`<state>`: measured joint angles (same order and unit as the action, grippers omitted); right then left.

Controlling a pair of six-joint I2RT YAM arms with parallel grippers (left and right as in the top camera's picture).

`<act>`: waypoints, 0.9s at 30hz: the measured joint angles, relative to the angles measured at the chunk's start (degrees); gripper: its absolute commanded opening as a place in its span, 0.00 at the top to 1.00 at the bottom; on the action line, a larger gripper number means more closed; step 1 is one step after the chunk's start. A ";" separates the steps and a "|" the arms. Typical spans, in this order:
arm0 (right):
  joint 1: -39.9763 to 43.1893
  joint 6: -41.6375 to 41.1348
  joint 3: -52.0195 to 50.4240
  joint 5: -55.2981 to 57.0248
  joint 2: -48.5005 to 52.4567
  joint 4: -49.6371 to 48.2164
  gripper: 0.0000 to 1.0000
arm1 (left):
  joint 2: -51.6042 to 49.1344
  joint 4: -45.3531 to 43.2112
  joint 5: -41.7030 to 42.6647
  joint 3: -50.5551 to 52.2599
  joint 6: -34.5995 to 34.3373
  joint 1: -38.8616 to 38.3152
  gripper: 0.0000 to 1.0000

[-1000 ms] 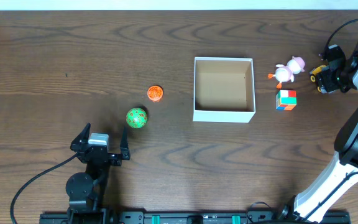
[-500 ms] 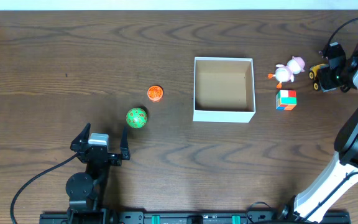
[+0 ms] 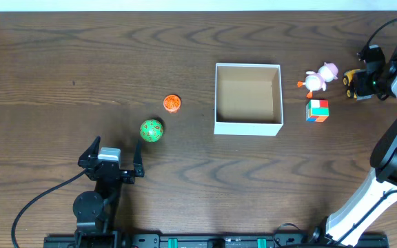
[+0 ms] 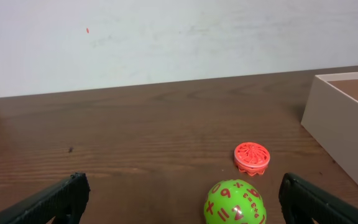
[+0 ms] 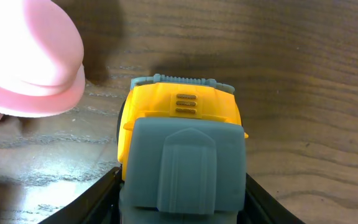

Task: Pack container
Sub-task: 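Lift the truck and carry it over the white box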

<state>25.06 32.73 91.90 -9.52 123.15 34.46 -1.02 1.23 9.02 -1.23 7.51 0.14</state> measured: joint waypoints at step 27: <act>-24.24 -8.96 21.94 -0.26 -10.32 19.04 0.59 | 0.00 0.00 0.00 0.00 0.00 0.00 0.02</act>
<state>0.82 23.77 113.84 -9.78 112.84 53.49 -1.02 1.23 9.02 -1.23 7.51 0.14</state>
